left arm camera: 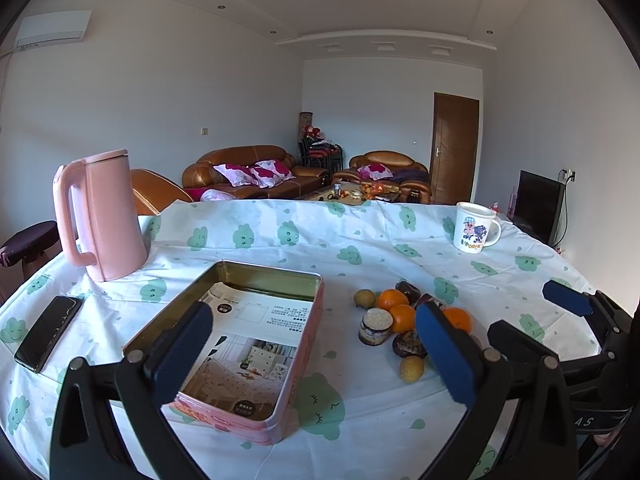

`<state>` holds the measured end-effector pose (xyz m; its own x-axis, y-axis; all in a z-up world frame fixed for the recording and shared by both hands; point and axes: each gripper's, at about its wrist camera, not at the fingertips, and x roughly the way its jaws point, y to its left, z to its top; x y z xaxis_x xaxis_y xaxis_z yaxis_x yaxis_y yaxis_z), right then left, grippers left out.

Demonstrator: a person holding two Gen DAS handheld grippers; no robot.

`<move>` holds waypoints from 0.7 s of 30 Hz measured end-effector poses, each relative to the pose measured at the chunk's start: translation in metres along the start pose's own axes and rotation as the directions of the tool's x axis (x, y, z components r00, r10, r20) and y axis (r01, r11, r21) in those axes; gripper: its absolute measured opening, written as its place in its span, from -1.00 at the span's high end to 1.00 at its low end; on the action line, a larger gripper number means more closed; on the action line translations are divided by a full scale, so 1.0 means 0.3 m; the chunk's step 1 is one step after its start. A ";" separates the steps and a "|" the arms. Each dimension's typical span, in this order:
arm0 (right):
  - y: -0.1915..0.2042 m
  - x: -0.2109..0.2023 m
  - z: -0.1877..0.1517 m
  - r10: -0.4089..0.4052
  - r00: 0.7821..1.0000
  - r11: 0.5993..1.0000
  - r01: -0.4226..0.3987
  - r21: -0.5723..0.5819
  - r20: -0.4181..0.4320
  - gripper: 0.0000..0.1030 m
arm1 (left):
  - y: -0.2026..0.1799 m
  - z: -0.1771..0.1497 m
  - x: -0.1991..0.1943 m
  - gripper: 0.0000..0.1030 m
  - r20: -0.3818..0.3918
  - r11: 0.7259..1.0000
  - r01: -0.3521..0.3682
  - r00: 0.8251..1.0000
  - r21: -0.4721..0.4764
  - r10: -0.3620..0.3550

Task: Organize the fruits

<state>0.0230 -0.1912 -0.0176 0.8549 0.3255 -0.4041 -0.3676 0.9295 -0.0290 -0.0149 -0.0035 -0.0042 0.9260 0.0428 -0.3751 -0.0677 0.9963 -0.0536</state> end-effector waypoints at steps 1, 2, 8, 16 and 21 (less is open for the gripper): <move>0.000 0.001 -0.001 0.001 1.000 1.000 -0.001 0.000 -0.001 -0.98 | 0.000 0.000 0.000 -1.00 -0.001 1.000 0.001 1.000 0.000 -0.001; 0.000 0.002 -0.003 0.001 1.000 1.000 -0.001 0.000 -0.002 -0.98 | 0.005 0.000 0.000 -1.00 -0.003 1.000 0.001 1.000 0.000 -0.001; -0.006 0.008 -0.011 0.002 1.000 1.000 -0.002 0.006 -0.007 -0.98 | 0.005 -0.004 0.012 -1.00 -0.013 1.000 -0.003 1.000 0.001 0.003; -0.013 0.015 -0.017 -0.002 1.000 1.000 0.002 0.007 -0.014 -0.98 | -0.007 -0.011 0.026 -1.00 -0.022 1.000 -0.004 1.000 0.006 0.004; -0.013 0.021 -0.027 -0.006 1.000 1.000 0.006 0.000 -0.020 -0.98 | -0.016 -0.021 0.039 -1.00 -0.031 1.000 -0.006 0.999 0.008 0.006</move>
<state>0.0269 -0.1940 -0.0273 0.8495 0.3164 -0.4222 -0.3626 0.9314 -0.0314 -0.0061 -0.0082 -0.0142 0.9136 0.0467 -0.4040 -0.0703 0.9966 -0.0438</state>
